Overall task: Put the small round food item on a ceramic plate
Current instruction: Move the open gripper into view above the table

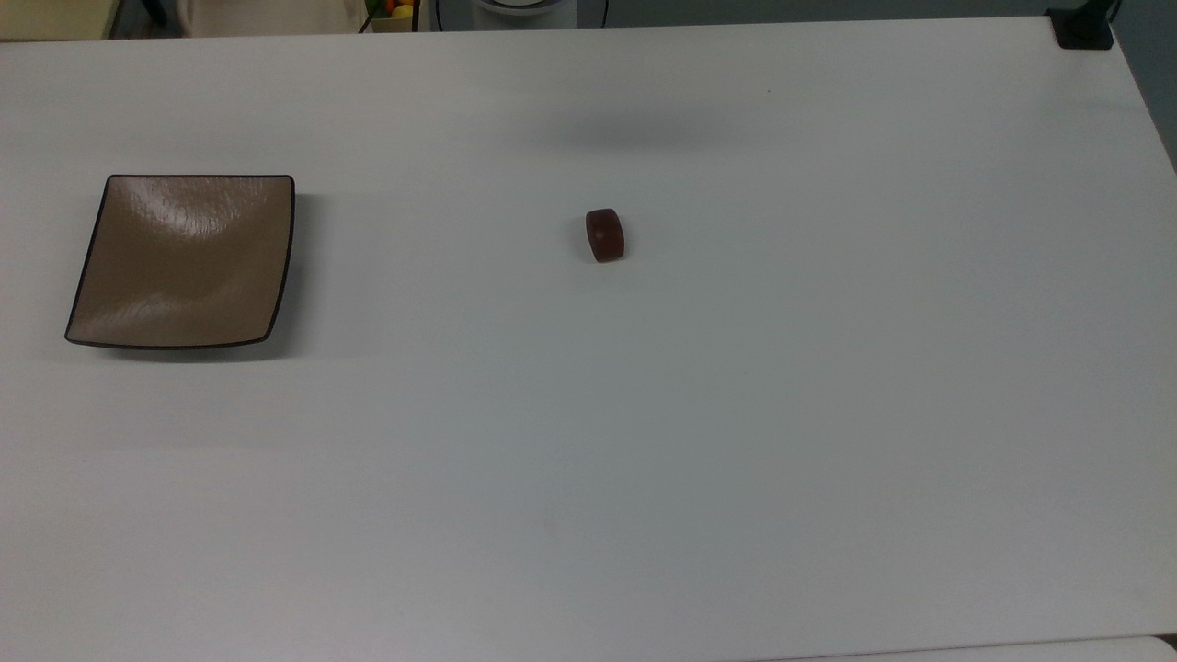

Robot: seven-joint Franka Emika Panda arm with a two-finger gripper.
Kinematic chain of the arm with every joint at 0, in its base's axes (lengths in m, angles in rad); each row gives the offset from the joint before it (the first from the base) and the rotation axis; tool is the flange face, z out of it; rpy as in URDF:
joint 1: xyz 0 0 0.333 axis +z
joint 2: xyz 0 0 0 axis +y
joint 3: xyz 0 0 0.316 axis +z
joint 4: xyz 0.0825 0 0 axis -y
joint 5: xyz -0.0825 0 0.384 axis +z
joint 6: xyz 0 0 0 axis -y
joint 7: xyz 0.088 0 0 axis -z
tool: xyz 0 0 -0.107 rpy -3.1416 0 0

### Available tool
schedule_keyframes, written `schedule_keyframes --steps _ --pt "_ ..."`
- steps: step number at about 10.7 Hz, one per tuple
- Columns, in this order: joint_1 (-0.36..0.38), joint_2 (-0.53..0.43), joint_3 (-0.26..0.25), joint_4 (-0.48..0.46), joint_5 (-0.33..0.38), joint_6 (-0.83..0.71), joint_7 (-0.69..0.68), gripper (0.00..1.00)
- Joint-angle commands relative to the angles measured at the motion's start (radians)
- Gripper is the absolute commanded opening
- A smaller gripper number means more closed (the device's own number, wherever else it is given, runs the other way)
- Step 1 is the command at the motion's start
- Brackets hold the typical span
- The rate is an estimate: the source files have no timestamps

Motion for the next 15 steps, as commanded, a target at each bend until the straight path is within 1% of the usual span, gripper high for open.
schedule_keyframes --steps 1,6,8,11,13,15 --pt "0.027 -0.010 -0.007 -0.037 0.000 0.027 -0.014 1.00" --pt "0.042 -0.008 -0.007 -0.045 0.000 0.027 -0.014 1.00" --pt "0.057 -0.005 -0.007 -0.068 0.000 0.040 -0.014 1.00" --pt "0.097 -0.013 -0.007 -0.160 0.000 0.128 -0.015 1.00" --pt "0.099 -0.013 -0.004 -0.202 0.000 0.168 -0.014 1.00" --pt "0.099 -0.020 0.004 -0.281 0.000 0.242 -0.006 1.00"
